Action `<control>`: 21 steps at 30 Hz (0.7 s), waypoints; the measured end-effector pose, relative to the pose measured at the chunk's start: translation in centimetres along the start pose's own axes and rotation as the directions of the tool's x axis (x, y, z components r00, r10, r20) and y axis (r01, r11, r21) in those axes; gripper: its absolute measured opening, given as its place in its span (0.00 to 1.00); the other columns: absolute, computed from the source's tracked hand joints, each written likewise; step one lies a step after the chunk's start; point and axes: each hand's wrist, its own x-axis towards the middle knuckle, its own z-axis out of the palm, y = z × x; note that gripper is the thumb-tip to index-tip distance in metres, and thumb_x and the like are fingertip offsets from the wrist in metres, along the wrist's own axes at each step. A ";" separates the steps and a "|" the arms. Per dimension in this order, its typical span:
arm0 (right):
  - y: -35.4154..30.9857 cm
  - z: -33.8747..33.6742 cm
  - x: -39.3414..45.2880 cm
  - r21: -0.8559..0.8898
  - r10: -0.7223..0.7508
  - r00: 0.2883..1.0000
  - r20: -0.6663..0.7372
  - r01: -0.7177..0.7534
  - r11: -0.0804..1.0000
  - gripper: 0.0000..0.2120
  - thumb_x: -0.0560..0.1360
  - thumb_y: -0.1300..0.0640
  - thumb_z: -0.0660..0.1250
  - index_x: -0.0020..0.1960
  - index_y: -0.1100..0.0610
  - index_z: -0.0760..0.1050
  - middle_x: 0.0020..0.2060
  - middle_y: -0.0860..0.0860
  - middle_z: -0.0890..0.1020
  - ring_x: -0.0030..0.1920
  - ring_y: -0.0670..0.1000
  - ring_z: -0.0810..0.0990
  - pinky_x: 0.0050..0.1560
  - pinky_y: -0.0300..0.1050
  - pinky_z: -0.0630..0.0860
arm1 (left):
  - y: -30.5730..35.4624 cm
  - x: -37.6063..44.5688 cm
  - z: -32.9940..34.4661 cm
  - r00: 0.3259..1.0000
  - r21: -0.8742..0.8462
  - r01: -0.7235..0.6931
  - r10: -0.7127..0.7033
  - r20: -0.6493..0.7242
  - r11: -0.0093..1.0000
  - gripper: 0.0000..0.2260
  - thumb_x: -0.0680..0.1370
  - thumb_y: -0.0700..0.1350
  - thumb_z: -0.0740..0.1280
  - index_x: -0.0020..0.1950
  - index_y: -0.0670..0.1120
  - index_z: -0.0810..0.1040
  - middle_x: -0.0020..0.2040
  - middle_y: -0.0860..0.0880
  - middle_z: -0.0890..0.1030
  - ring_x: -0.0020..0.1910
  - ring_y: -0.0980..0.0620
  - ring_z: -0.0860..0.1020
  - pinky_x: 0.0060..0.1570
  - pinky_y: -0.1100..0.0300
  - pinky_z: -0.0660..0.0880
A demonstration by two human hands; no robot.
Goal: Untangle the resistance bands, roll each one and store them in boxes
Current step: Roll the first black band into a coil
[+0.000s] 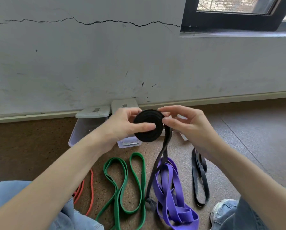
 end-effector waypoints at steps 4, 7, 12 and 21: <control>-0.2 0.4 -0.2 0.096 0.027 0.997 -0.069 -0.021 0.995 0.13 0.65 0.55 0.71 0.48 0.56 0.76 0.38 0.55 0.84 0.41 0.53 0.82 0.49 0.50 0.77 | 0.7 0.2 0.1 0.997 -0.260 -0.005 -0.016 -0.081 0.966 0.19 0.59 0.47 0.74 0.48 0.45 0.81 0.46 0.46 0.85 0.46 0.50 0.83 0.47 0.61 0.80; 0.4 1.3 -0.6 0.073 0.043 0.998 -0.034 -0.040 0.996 0.15 0.66 0.54 0.71 0.49 0.56 0.71 0.39 0.56 0.85 0.41 0.53 0.84 0.48 0.50 0.80 | 0.6 0.4 0.6 0.984 -0.403 -0.029 -0.044 -0.171 0.915 0.16 0.62 0.44 0.72 0.48 0.43 0.81 0.43 0.47 0.85 0.44 0.52 0.83 0.44 0.63 0.80; 0.9 1.2 -0.6 0.034 0.061 0.995 -0.082 -0.059 0.998 0.12 0.70 0.63 0.72 0.48 0.53 0.71 0.38 0.54 0.85 0.39 0.51 0.84 0.42 0.41 0.77 | -0.9 0.4 1.7 0.982 -0.335 0.000 -0.064 -0.180 0.942 0.20 0.60 0.48 0.74 0.50 0.44 0.81 0.49 0.43 0.84 0.51 0.47 0.81 0.55 0.52 0.76; 0.4 0.5 -0.2 -0.461 -0.038 0.994 0.098 0.079 0.884 0.14 0.73 0.65 0.68 0.54 0.49 0.78 0.47 0.51 0.83 0.47 0.48 0.79 0.48 0.41 0.77 | -0.8 -0.2 1.0 0.999 0.241 0.004 -0.017 0.050 0.970 0.12 0.69 0.53 0.71 0.47 0.47 0.82 0.41 0.46 0.85 0.40 0.56 0.82 0.36 0.65 0.75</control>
